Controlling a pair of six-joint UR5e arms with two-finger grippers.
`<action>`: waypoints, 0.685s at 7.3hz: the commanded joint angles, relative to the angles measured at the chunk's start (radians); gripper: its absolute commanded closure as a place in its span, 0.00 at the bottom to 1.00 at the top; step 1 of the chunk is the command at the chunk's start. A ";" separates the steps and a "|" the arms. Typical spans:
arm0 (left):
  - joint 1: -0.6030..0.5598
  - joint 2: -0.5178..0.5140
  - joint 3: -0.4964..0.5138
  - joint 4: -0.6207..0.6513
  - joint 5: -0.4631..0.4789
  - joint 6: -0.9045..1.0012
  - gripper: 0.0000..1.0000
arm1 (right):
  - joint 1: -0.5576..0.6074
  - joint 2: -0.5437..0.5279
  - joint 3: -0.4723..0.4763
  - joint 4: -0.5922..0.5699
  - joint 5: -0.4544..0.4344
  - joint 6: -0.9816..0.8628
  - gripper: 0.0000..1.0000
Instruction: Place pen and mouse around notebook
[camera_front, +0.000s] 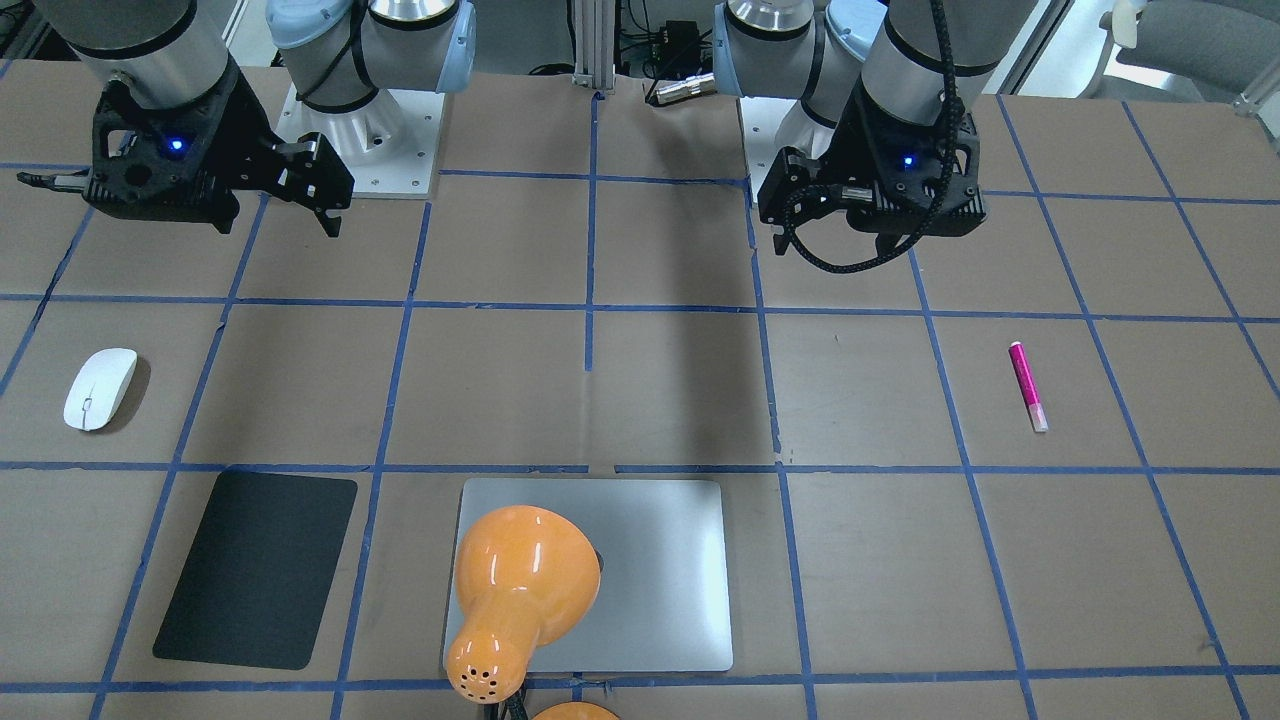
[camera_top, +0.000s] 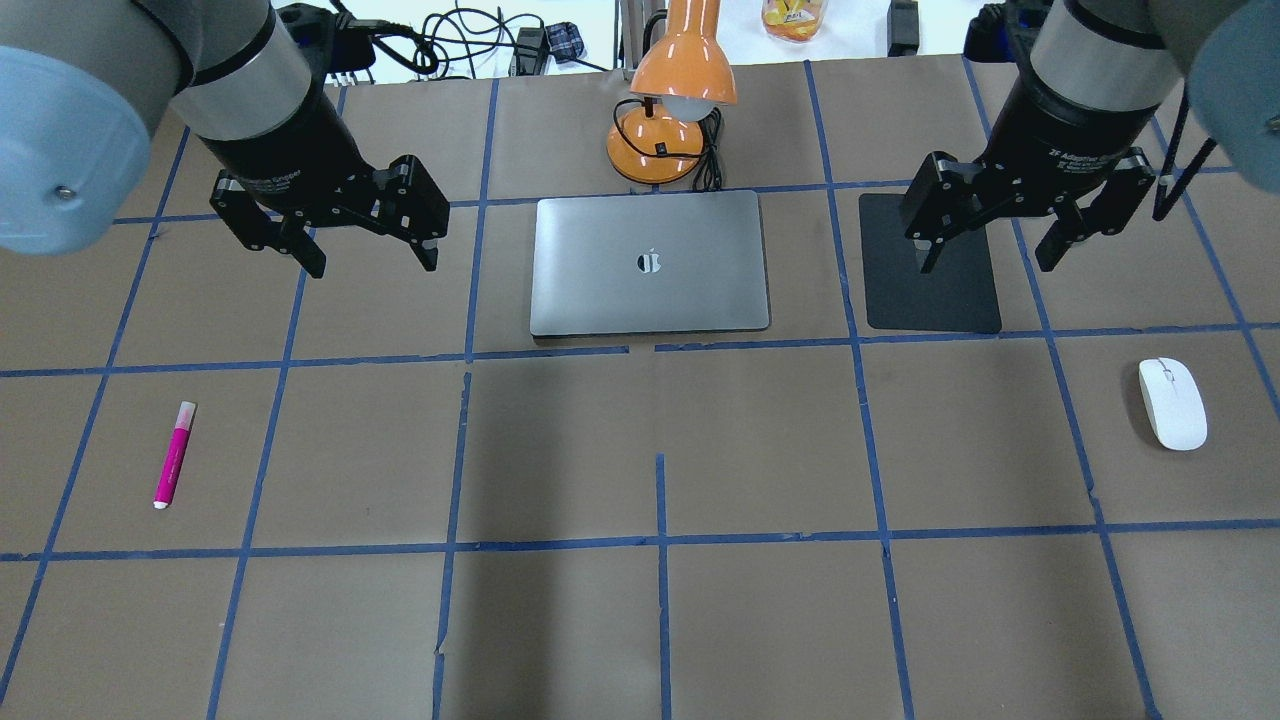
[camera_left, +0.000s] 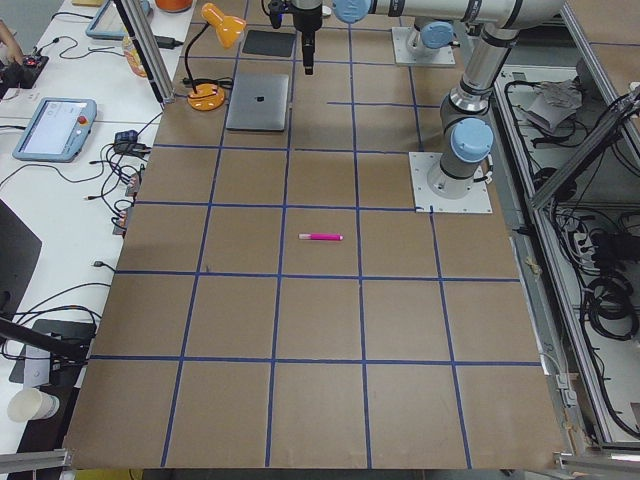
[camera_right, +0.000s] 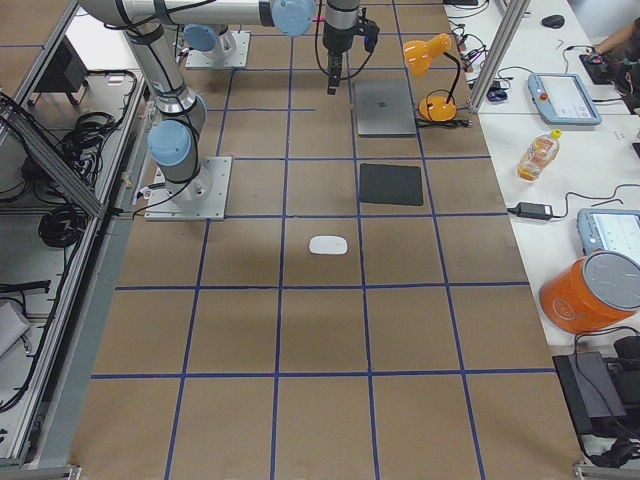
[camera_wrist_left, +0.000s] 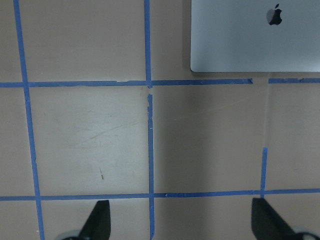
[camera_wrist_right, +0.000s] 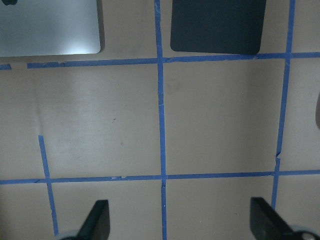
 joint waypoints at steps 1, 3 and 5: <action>0.000 0.002 0.000 0.000 0.000 0.000 0.00 | 0.000 0.000 -0.001 -0.001 0.001 0.000 0.00; 0.008 -0.014 -0.003 0.003 0.000 0.000 0.00 | 0.000 -0.002 -0.001 0.006 -0.003 0.002 0.00; 0.133 -0.055 -0.049 0.038 0.010 0.029 0.00 | -0.002 0.003 -0.003 -0.024 0.000 -0.017 0.00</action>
